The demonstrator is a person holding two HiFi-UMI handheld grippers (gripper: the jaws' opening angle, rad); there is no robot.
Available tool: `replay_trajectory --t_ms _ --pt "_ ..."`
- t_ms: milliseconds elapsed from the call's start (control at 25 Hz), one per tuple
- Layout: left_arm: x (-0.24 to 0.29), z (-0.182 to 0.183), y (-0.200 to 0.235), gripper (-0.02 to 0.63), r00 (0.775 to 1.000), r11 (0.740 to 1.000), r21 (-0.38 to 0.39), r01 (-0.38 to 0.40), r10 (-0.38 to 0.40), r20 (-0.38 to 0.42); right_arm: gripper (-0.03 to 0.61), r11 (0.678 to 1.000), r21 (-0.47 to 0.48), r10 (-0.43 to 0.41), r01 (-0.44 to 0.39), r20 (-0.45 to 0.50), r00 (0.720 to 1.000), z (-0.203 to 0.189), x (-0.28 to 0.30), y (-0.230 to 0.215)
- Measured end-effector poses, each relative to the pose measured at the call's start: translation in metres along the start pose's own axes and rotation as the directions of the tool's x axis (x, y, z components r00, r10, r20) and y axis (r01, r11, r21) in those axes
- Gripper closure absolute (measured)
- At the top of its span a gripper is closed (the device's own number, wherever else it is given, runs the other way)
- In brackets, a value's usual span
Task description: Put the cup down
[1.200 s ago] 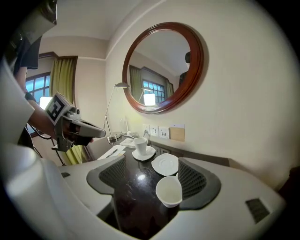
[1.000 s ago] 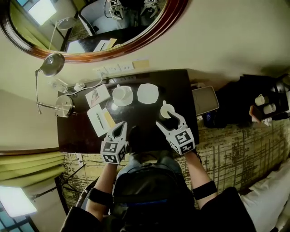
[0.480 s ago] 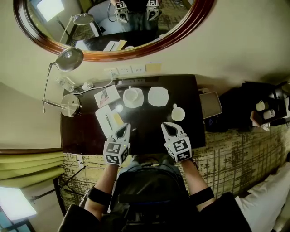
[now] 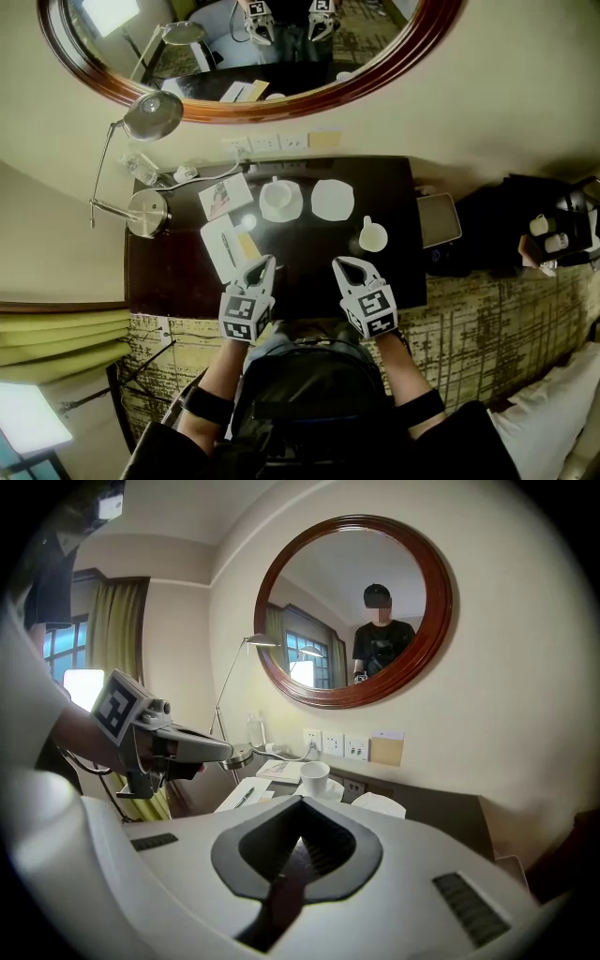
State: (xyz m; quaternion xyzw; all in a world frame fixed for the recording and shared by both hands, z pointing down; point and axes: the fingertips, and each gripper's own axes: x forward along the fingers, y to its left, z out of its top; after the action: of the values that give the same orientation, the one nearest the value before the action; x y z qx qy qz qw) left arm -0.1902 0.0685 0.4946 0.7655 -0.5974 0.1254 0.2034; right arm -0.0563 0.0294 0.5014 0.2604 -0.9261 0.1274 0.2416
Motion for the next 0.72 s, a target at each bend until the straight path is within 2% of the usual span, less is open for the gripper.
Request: replay_trajectory --t_ms 320,440,520,560,600,720 --pt "0.007 -0.001 0.006 0.614 0.999 0.998 -0.043 -0.045 0.046 0.015 0.575 0.999 0.008 0.041 -0.041 -0.014 0.999 0.001 -0.002 0.002" --pt "0.017 -0.006 0.007 0.493 1.0 0.997 -0.067 -0.026 0.027 0.004 0.575 0.999 0.017 0.046 -0.046 -0.021 0.999 -0.002 -0.002 0.002" --pt "0.028 -0.011 0.01 0.389 1.0 0.997 -0.074 -0.009 0.008 -0.011 0.575 0.999 0.022 0.049 -0.048 -0.028 0.998 -0.007 0.0 0.002" --pt "0.034 -0.013 0.013 0.36 1.0 0.997 -0.075 -0.004 0.002 -0.018 0.575 0.999 0.025 0.047 -0.046 -0.033 0.998 -0.011 0.001 0.001" --pt "0.041 -0.015 0.017 0.338 1.0 0.997 -0.076 0.0 -0.002 -0.024 0.575 0.999 0.028 0.04 -0.039 -0.038 0.998 -0.017 0.002 -0.001" --pt "0.067 -0.02 0.034 0.193 0.999 0.996 -0.09 -0.001 -0.002 -0.037 0.575 0.999 0.041 0.009 -0.007 -0.06 0.998 -0.035 0.008 -0.009"
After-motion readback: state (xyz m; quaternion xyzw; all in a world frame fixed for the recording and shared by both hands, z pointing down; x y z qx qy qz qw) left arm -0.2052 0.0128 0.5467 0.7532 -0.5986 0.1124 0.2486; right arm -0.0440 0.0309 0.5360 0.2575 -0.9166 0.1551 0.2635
